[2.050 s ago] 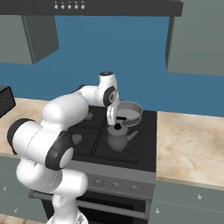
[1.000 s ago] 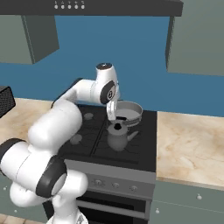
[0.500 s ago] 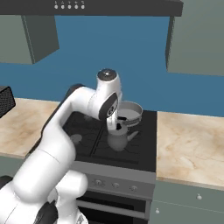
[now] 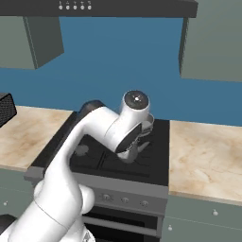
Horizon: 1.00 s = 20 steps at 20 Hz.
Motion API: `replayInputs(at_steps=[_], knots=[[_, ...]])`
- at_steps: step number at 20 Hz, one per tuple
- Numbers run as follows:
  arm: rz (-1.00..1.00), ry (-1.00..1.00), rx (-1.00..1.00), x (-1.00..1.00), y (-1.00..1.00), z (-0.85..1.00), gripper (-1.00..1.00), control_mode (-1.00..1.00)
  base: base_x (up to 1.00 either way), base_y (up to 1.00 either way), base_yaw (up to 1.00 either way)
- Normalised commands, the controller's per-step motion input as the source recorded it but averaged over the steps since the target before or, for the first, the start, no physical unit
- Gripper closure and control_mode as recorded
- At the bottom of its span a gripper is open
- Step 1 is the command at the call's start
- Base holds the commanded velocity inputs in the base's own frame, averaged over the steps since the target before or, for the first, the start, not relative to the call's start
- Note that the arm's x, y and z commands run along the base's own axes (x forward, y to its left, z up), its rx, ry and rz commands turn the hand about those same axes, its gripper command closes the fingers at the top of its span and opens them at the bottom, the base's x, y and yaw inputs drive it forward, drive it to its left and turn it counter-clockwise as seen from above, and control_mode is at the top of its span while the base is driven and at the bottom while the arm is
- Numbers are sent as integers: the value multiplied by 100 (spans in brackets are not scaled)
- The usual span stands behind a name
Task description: Pick the kettle from the counter and place it on a stove burner. Then turn the burner on.
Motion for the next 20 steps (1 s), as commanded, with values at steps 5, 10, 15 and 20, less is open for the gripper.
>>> replayInputs(at_steps=[5,10,15,20], knots=[[-3,-1,22,-77,-27,0,-100,-100,0,0,0],[-4,-7,22,-67,-13,0,-100,-100,0,0,0],[-8,-12,22,-53,0,-11,-100,-100,0,0,0],[-10,-11,22,-43,0,-24,-100,-100,0,0,0]])
